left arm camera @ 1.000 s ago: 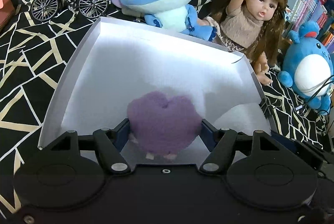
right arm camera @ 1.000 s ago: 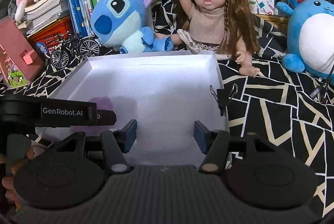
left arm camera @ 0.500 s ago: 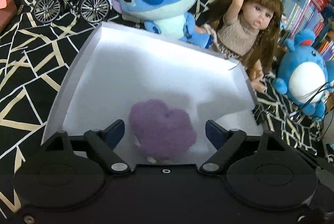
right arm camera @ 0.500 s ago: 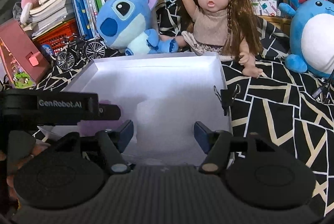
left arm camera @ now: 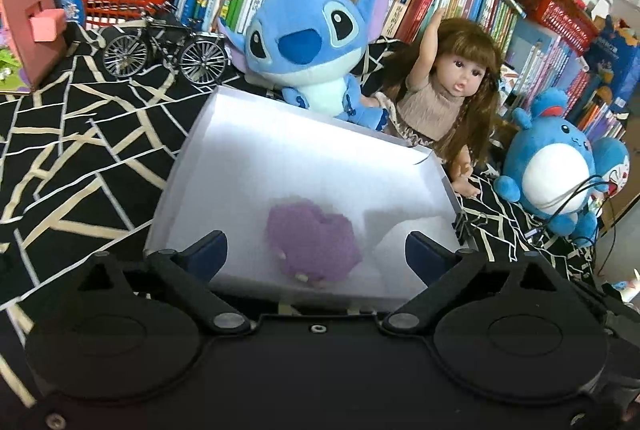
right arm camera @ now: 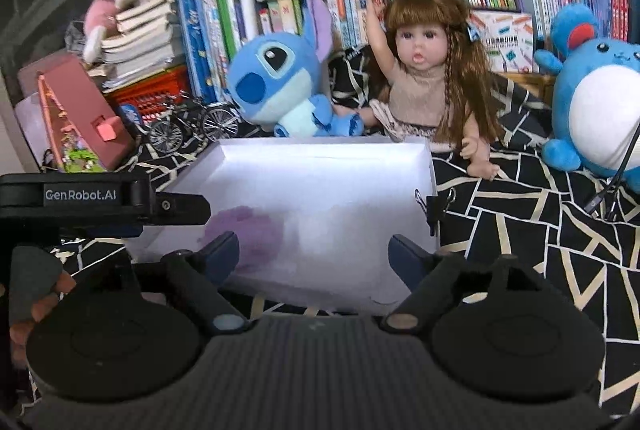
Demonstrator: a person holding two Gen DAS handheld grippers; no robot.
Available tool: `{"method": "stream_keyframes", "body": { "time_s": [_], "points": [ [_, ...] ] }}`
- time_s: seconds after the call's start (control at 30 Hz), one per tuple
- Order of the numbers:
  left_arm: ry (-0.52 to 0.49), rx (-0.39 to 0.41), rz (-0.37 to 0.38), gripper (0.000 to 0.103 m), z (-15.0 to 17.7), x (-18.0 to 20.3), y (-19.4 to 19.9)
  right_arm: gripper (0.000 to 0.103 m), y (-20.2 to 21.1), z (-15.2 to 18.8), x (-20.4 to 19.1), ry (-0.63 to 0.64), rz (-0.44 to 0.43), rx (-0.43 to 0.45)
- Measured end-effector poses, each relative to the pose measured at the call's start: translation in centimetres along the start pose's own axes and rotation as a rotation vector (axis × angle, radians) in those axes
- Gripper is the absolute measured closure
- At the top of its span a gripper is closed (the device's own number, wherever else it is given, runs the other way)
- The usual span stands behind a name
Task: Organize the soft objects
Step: 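Open both tools to release the plush and foam block inside the box, then move the left tool to the gold sequin bow while the right tool reaches the green checkered cloth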
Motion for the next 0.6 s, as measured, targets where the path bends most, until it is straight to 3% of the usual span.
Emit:
{"method": "stream_keyframes", "body": {
  "time_s": [0.6],
  "points": [
    [-0.077, 0.093, -0.002, 0.006, 6.3, -0.4, 7.2, 0.004, 6.3, 4.5, -2.3, 0.058, -0.066, 0.114]
  ]
}}
Point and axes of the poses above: each gripper's, at about its wrist camera, not at the fingertips, and y roughly against the way its jaws point, x to its right, z to its underside, the point moved 5 cm from there along -y, roughly the way its jaws point, and after that the axes turned 10 degrees about -y, right-handed, at the moved point
